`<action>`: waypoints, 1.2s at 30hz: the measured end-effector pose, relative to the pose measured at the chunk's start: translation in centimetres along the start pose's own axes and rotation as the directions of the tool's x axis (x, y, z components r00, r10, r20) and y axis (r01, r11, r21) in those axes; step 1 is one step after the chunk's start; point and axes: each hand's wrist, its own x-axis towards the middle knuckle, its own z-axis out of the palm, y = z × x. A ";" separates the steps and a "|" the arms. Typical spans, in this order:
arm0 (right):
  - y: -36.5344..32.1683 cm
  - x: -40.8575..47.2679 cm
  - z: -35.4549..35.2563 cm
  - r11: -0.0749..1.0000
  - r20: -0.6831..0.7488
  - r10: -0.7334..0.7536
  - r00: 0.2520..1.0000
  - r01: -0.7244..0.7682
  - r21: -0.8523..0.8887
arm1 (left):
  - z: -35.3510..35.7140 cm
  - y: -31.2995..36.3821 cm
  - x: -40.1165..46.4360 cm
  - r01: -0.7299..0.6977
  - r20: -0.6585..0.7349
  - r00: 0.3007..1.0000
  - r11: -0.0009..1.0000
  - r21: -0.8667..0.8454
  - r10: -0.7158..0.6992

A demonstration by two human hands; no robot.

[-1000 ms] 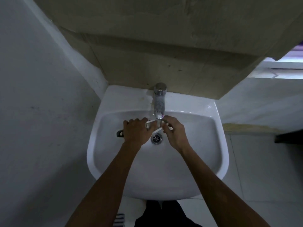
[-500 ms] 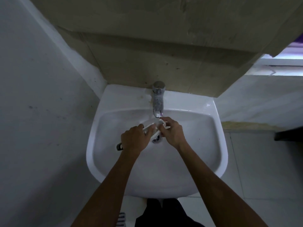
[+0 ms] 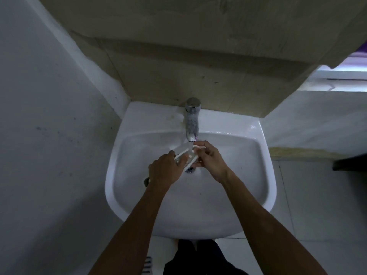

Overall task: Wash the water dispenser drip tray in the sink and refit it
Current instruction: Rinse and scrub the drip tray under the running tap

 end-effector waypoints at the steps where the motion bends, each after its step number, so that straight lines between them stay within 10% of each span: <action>1: 0.1 0.0 -0.1 1.000 0.022 0.009 1.000 -0.009 0.019 | 0.0 -0.1 0.0 0.001 0.001 1.000 1.000 0.008 -0.001; 13: -0.5 0.6 1.0 0.996 -0.112 -0.023 0.993 0.013 -0.089 | -0.6 0.1 -0.1 -0.083 -0.048 0.995 0.995 0.047 0.085; 22: -0.7 0.2 -0.2 0.995 0.115 0.053 0.992 -0.042 -0.091 | 0.0 -0.3 -0.5 -0.027 0.026 0.999 1.000 -0.010 0.027; 36: 0.7 0.0 0.0 0.998 0.067 0.016 0.998 -0.020 0.058 | -0.6 -0.2 -0.4 -0.049 0.046 0.998 0.999 -0.021 0.050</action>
